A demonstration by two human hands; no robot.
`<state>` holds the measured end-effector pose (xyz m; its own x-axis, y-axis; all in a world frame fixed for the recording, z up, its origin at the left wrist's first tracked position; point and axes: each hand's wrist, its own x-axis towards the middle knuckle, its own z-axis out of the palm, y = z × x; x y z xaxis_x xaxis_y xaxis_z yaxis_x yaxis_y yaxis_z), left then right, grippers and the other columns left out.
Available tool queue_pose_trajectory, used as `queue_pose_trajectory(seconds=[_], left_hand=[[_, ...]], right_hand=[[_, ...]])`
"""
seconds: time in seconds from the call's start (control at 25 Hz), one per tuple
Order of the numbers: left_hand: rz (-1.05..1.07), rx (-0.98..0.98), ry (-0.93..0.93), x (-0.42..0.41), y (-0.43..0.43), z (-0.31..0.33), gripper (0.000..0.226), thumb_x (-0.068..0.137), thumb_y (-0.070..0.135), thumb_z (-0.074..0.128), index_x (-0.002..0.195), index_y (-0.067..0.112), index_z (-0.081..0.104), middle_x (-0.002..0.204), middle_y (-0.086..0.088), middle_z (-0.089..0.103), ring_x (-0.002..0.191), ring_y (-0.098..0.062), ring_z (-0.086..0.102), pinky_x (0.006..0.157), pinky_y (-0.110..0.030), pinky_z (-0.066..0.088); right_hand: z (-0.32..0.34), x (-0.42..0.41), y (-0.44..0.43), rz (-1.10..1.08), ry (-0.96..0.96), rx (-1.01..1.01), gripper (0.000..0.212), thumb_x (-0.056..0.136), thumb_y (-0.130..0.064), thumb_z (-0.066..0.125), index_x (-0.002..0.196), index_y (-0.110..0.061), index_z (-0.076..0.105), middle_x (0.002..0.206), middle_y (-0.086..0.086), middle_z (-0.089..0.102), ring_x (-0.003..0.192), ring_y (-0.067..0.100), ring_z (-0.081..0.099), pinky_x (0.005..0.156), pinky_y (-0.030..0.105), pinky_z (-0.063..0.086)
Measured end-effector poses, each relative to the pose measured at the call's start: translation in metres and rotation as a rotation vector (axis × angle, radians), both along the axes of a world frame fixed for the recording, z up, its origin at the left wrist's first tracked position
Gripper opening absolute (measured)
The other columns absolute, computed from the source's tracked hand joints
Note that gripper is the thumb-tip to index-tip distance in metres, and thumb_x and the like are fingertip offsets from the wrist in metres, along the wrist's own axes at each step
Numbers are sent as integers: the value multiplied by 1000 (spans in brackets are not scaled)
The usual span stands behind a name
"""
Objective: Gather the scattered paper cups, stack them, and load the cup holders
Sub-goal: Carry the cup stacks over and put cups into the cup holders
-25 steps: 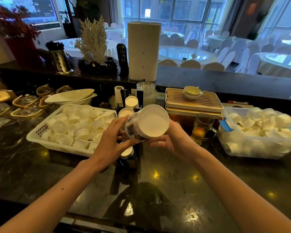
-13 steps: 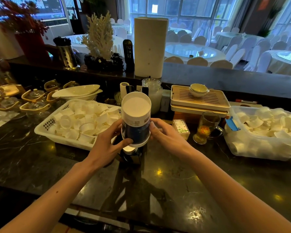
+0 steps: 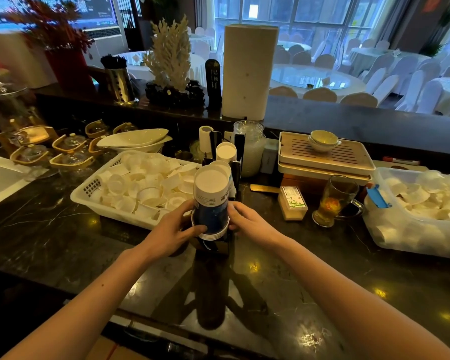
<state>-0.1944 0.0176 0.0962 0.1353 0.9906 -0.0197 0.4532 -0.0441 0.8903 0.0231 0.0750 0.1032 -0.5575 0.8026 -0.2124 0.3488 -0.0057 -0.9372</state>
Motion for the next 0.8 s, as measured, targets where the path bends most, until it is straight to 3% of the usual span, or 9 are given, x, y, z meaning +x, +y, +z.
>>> queue_pose_trajectory(seconds=[0.16, 0.24, 0.28, 0.36, 0.44, 0.52, 0.64, 0.72, 0.8], left_hand=[[-86, -108, 113, -2, 15, -7, 56, 87, 19, 68, 131, 33, 37, 124, 25, 46, 121, 0, 46, 91, -4, 35], [-111, -116, 135, 1, 17, -10, 52, 85, 15, 72, 121, 37, 41, 120, 25, 48, 112, 7, 48, 95, -5, 37], [-126, -121, 122, 1, 17, -12, 55, 82, 18, 75, 121, 40, 42, 122, 22, 51, 114, 7, 49, 102, -13, 39], [-158, -181, 78, -2, 18, -16, 72, 76, 30, 80, 133, 40, 37, 137, 16, 47, 126, 2, 44, 111, -27, 35], [-185, -249, 64, -8, 18, -15, 89, 78, 36, 77, 147, 36, 20, 144, 16, 34, 134, -2, 31, 109, -23, 28], [-196, -280, 50, -13, 18, -14, 81, 84, 45, 63, 151, 35, 18, 142, 16, 33, 132, -4, 32, 101, -18, 30], [-144, -255, -49, -12, 17, -12, 61, 92, 54, 46, 147, 33, 32, 140, 17, 42, 127, 0, 41, 94, -13, 37], [-102, -196, -54, -12, 18, -19, 54, 92, 50, 53, 142, 33, 43, 138, 16, 51, 125, -1, 48, 99, -19, 40], [-84, -113, -4, -12, 17, -27, 47, 91, 41, 61, 136, 33, 50, 129, 17, 59, 120, -2, 54, 100, -27, 46]], right_hand=[[-19, -1, 11, 31, -48, -82, 57, 99, -50, 41, 149, -24, 33, 142, 1, 50, 121, 14, 53, 98, 31, 46], [-30, -1, 14, -2, -63, -132, 61, 98, -50, 43, 151, -24, 29, 145, 3, 48, 125, 18, 51, 102, 34, 45], [-35, -1, 14, -11, -66, -142, 59, 98, -51, 43, 149, -25, 31, 144, 3, 49, 125, 18, 51, 103, 36, 45], [-39, -1, 14, -16, -72, -149, 54, 97, -53, 43, 145, -27, 39, 140, 2, 52, 123, 16, 52, 99, 35, 47], [-38, 1, 12, -12, -64, -152, 55, 95, -57, 43, 142, -28, 43, 138, -1, 53, 123, 14, 52, 96, 31, 46], [-34, 1, 10, 32, -51, -119, 62, 89, -65, 44, 140, -29, 47, 135, -6, 57, 123, 10, 52, 100, 32, 45], [-22, -2, 5, 79, -89, 21, 67, 83, -72, 45, 138, -33, 48, 129, -9, 60, 118, 7, 57, 103, 34, 46], [-14, -7, 2, 68, -138, 117, 68, 82, -71, 49, 139, -34, 45, 132, -9, 58, 115, 7, 58, 97, 28, 49], [-15, -12, 0, 50, -175, 210, 56, 87, -60, 55, 136, -34, 50, 129, -10, 60, 110, 5, 61, 90, 26, 53]])
